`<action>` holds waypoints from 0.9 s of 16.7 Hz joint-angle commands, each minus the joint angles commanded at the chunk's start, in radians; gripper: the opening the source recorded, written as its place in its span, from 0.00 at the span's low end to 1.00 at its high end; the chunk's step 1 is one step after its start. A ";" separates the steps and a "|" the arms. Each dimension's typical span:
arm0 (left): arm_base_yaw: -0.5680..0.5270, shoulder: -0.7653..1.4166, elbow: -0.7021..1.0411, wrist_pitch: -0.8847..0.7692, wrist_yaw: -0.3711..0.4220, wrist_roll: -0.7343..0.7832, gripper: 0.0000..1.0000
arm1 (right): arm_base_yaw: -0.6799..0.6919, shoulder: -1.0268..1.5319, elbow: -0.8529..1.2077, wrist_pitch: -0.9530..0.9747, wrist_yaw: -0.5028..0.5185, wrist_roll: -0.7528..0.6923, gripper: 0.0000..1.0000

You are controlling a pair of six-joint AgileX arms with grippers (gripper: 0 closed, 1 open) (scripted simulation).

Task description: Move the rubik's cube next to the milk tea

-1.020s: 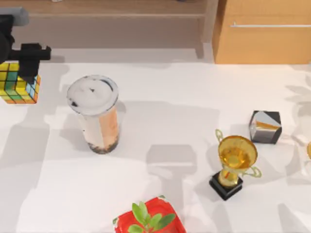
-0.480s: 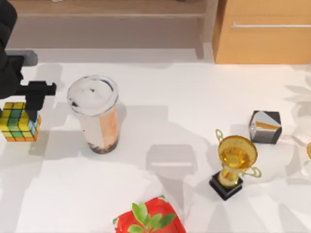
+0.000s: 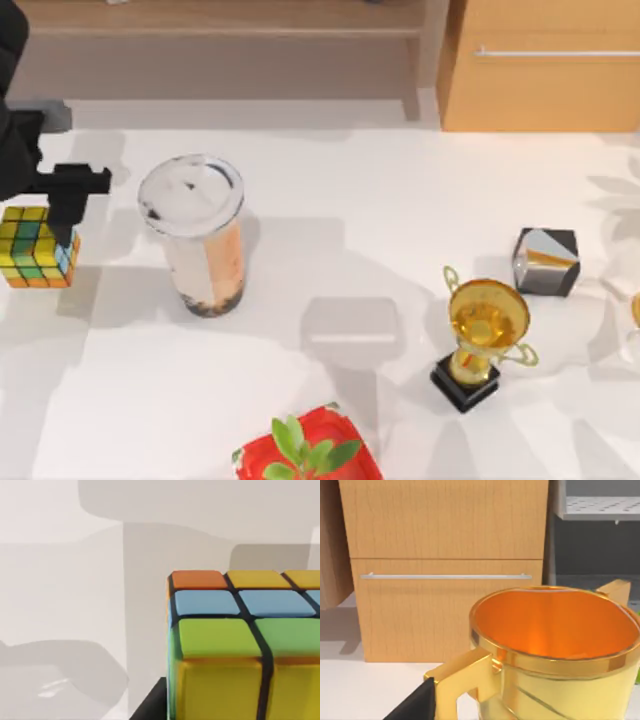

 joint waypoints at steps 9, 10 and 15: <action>0.008 -0.021 0.002 0.041 -0.004 -0.001 0.00 | 0.000 0.000 0.000 0.000 0.000 0.000 1.00; 0.007 -0.020 0.000 0.045 -0.004 -0.001 0.00 | 0.000 0.000 0.000 0.000 0.000 0.000 1.00; -0.005 0.000 -0.022 0.057 0.002 -0.002 0.00 | 0.000 0.000 0.000 0.000 0.000 0.000 1.00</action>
